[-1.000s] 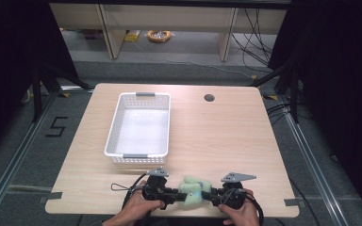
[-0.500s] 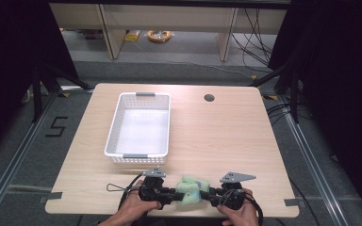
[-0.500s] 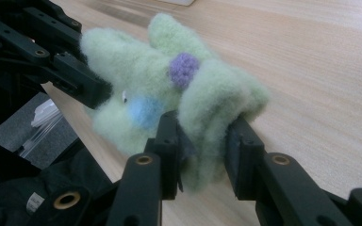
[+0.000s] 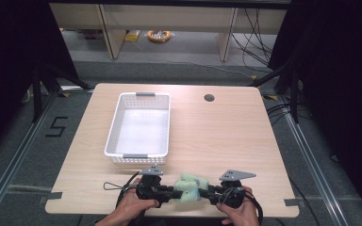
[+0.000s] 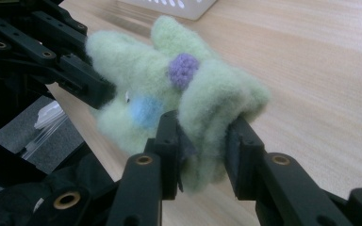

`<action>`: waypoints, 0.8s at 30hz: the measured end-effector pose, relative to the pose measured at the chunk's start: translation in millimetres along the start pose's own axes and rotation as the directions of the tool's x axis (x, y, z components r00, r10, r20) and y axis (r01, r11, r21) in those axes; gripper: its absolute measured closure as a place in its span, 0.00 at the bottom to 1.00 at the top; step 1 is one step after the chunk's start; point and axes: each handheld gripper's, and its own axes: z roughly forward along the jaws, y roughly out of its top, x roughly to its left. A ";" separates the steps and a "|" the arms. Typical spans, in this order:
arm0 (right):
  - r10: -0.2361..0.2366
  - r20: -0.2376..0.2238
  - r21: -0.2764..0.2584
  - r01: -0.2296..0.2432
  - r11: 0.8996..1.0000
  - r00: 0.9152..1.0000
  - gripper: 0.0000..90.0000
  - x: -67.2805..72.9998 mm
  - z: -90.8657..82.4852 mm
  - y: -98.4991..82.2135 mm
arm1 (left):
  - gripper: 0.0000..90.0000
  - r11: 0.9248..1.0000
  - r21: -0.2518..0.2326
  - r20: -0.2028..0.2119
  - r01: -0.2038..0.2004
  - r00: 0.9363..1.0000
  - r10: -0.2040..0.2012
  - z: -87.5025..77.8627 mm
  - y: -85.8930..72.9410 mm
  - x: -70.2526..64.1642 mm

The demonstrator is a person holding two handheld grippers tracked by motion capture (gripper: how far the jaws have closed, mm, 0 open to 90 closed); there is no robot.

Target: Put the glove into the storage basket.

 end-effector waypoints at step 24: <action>-0.044 -0.007 -0.001 0.044 0.999 0.999 0.77 6.5 5.9 26.4 | 0.81 1.000 -0.021 -0.018 -0.012 1.000 0.011 -18.5 12.4 5.6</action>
